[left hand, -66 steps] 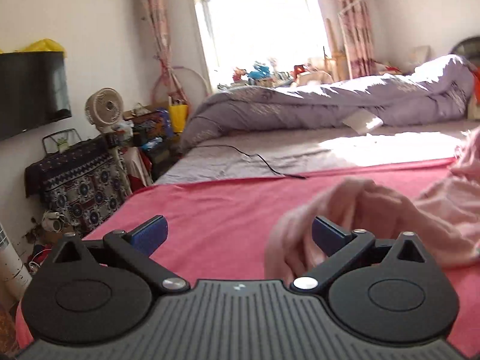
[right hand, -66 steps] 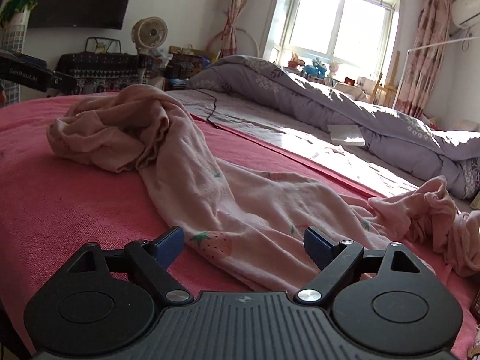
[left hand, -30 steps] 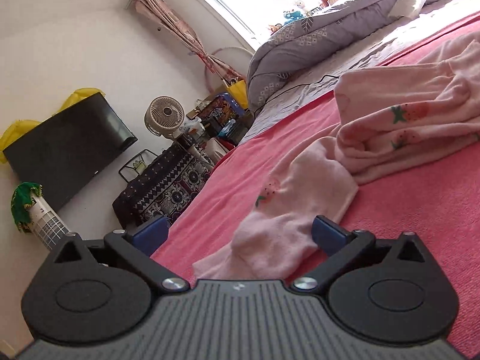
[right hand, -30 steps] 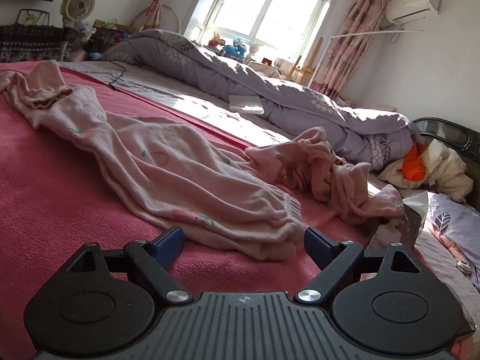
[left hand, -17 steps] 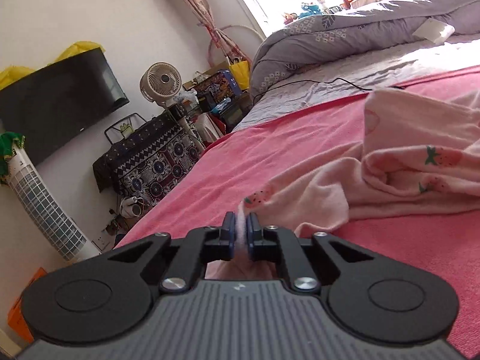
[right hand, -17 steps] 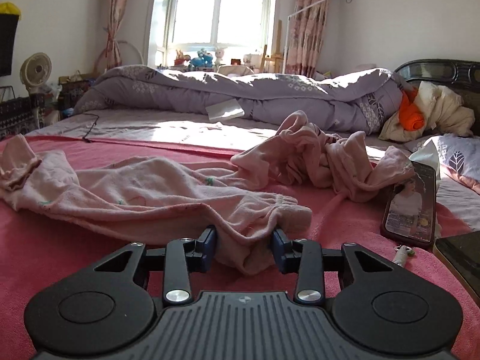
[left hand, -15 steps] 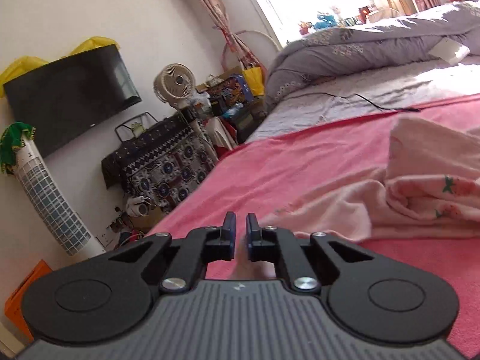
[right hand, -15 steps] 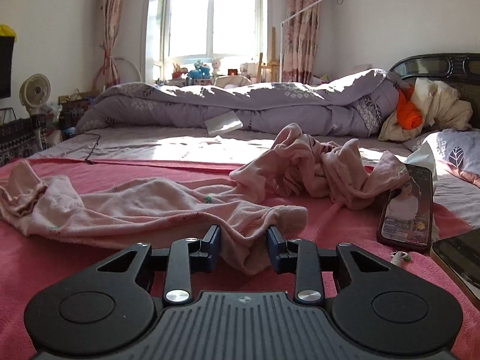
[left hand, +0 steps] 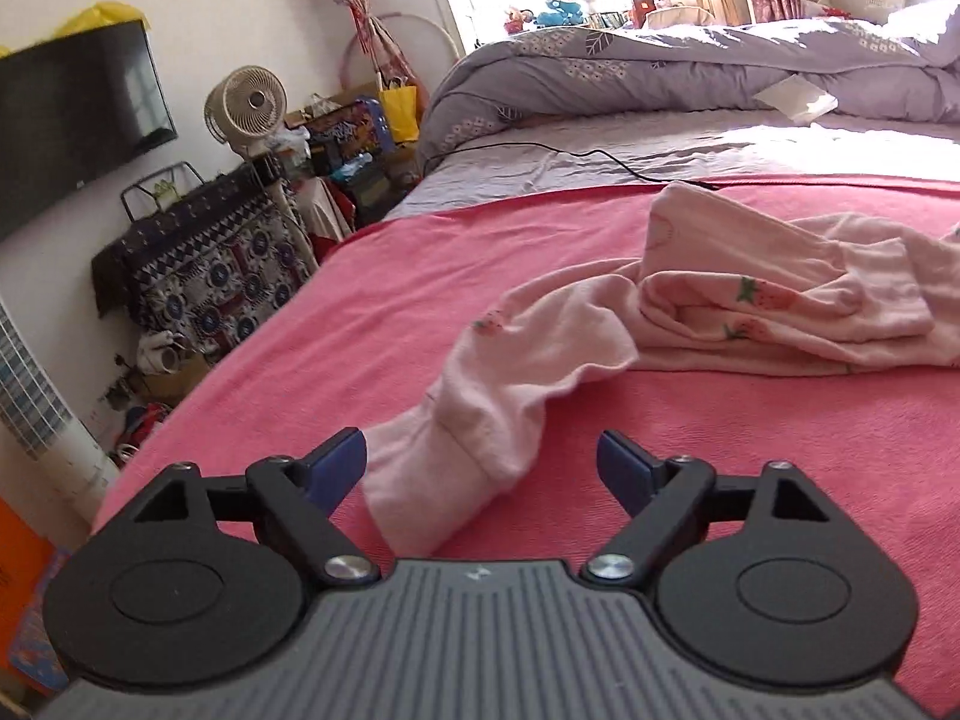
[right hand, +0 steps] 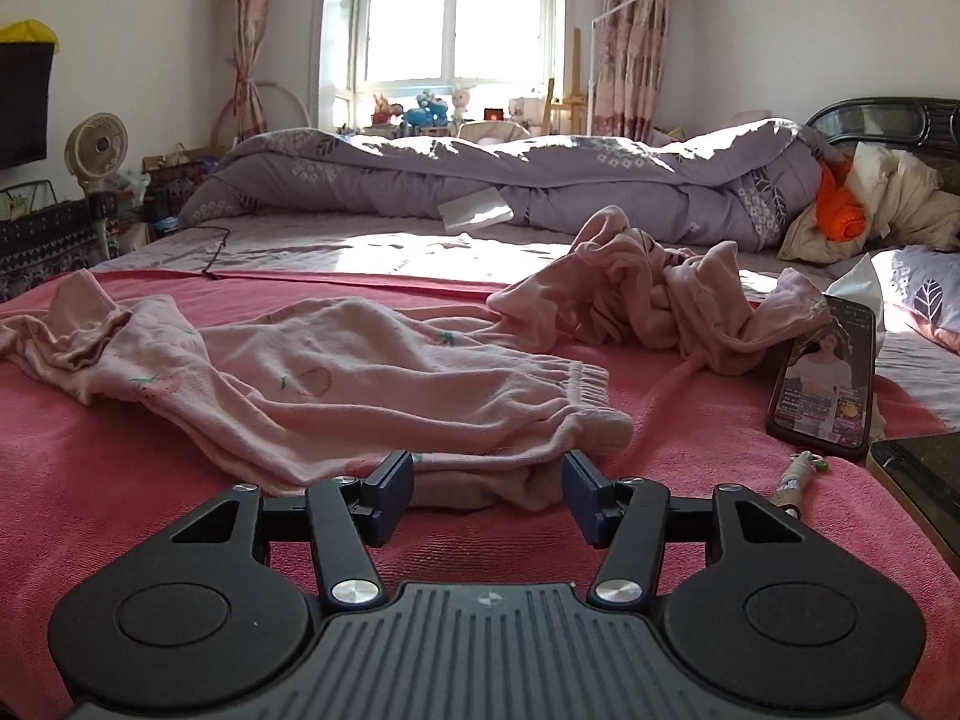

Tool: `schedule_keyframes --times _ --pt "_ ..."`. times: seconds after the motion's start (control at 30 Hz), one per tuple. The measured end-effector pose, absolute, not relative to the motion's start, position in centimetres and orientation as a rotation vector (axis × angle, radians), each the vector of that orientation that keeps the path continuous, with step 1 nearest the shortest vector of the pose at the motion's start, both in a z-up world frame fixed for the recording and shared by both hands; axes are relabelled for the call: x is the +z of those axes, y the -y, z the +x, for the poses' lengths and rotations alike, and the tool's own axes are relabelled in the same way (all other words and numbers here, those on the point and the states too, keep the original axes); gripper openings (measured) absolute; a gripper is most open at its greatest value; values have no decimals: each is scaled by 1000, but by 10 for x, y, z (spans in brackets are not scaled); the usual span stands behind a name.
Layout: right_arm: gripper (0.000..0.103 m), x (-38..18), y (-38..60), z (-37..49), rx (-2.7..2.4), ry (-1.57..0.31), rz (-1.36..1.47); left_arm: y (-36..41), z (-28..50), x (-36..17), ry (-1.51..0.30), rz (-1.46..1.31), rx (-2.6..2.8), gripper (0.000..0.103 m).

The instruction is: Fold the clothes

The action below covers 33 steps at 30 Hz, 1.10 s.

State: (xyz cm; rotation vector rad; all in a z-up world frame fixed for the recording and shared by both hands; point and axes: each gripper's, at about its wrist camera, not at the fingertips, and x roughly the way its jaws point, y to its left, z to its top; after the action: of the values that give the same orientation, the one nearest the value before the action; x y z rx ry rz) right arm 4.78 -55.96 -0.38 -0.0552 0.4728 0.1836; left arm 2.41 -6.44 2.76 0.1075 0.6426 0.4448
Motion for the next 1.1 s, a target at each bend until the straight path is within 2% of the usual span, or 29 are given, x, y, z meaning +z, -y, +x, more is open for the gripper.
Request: schedule_keyframes --times 0.07,0.17,0.4,0.53,0.57,0.6,0.63,0.67,0.7,0.87,0.9,0.93,1.0,1.1 --pt "58 -8 552 50 193 -484 -61 63 32 19 -622 120 553 97" --pt "64 -16 542 53 199 -504 -73 72 37 -1 -584 328 737 99" --pt "71 -25 535 54 190 -488 -88 101 15 -26 -423 663 770 103" --pt "76 -28 533 57 182 -482 -70 87 28 -26 -450 629 692 100" --pt "77 -29 533 57 177 -480 -67 83 33 -24 -471 618 680 84" --pt "78 -29 532 57 173 -479 -65 79 38 -23 -494 609 670 59" --pt "78 -29 532 57 170 -477 -64 74 41 -20 -497 615 685 50" --pt "78 -29 532 57 169 -476 -64 70 44 -17 -495 624 708 27" --pt "78 -29 532 57 169 -475 -63 65 47 -13 -492 634 730 25" --pt "79 -28 532 59 178 -481 -70 25 45 48 -350 519 784 25" --pt "80 -28 532 59 178 -482 -69 18 46 53 -343 516 787 29" --pt "80 -28 532 60 178 -482 -68 12 48 53 -358 538 794 30" --pt "81 -28 532 60 177 -481 -66 1 55 37 -433 607 810 40" --pt "82 -28 533 61 180 -480 -68 -15 61 -3 -597 677 816 45"
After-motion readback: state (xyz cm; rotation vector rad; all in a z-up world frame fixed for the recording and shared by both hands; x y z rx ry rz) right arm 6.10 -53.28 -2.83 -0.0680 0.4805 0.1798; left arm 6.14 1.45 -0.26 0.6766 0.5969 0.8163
